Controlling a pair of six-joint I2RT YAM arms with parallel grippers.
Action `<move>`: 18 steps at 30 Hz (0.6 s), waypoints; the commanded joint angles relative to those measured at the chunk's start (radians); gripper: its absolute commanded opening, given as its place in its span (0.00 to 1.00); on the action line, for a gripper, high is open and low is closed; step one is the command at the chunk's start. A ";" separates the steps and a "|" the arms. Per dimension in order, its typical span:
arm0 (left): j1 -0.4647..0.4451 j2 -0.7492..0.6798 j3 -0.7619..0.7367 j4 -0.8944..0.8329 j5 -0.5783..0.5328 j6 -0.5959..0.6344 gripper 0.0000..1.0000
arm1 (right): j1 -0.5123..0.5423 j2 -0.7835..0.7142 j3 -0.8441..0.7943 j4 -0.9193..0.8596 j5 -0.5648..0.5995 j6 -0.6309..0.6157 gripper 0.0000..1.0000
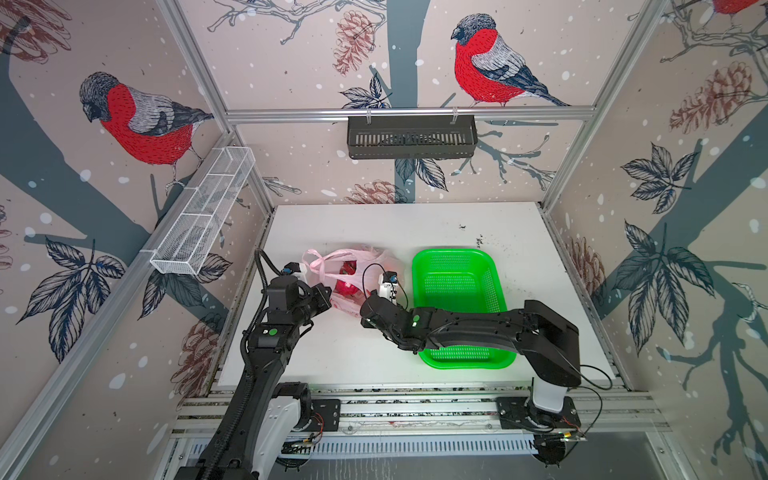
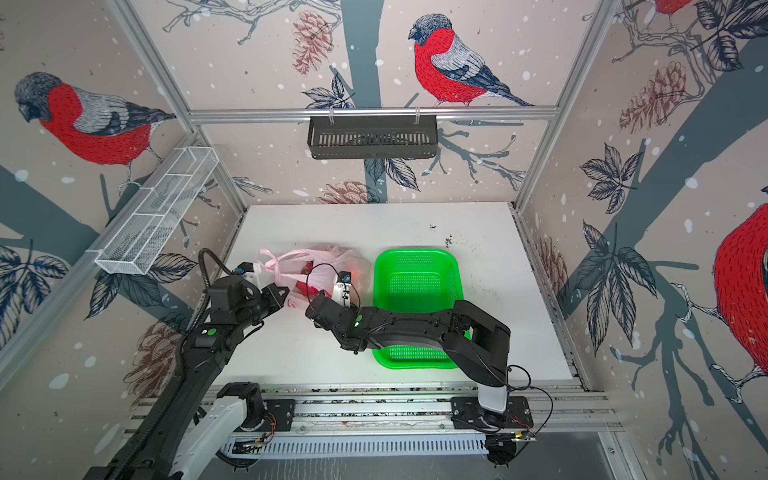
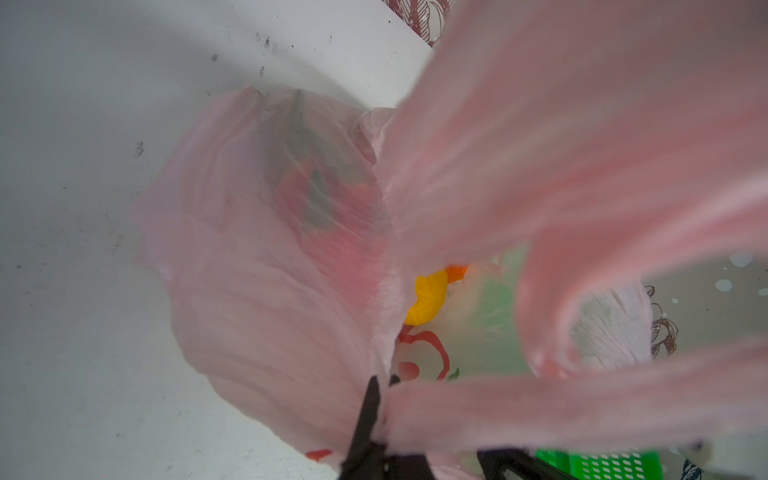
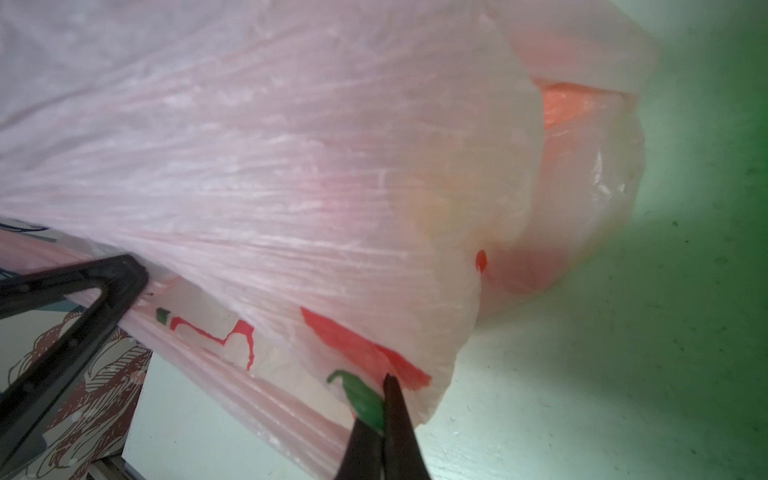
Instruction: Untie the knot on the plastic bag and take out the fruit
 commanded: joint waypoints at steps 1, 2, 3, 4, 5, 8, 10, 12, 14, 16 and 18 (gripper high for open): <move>0.005 -0.005 0.000 0.031 -0.111 -0.004 0.00 | 0.002 0.007 -0.020 -0.129 0.048 0.053 0.06; 0.006 -0.005 -0.003 0.025 -0.117 -0.011 0.00 | 0.003 0.010 -0.020 -0.134 0.043 0.055 0.06; 0.005 -0.005 -0.007 0.025 -0.119 -0.019 0.00 | 0.004 0.013 -0.019 -0.139 0.041 0.055 0.07; 0.005 -0.004 -0.013 0.027 -0.120 -0.026 0.00 | 0.003 0.014 -0.018 -0.146 0.039 0.056 0.07; 0.005 -0.004 -0.024 0.036 -0.119 -0.035 0.00 | 0.004 0.015 -0.017 -0.153 0.036 0.055 0.08; 0.006 0.003 -0.049 0.047 -0.132 -0.060 0.00 | 0.000 0.021 -0.019 -0.171 0.018 0.052 0.09; 0.005 0.010 -0.065 0.055 -0.142 -0.071 0.00 | -0.002 0.027 -0.022 -0.175 0.007 0.051 0.09; 0.005 0.016 -0.075 0.063 -0.140 -0.078 0.00 | -0.004 0.032 -0.025 -0.173 -0.001 0.048 0.09; 0.006 0.022 -0.082 0.071 -0.132 -0.085 0.00 | -0.005 0.029 -0.020 -0.171 -0.002 0.037 0.10; 0.006 0.020 -0.089 0.076 -0.130 -0.089 0.00 | -0.005 0.022 -0.012 -0.174 0.007 0.021 0.12; 0.006 0.013 -0.096 0.077 -0.134 -0.088 0.00 | -0.003 0.011 0.000 -0.193 0.016 0.008 0.15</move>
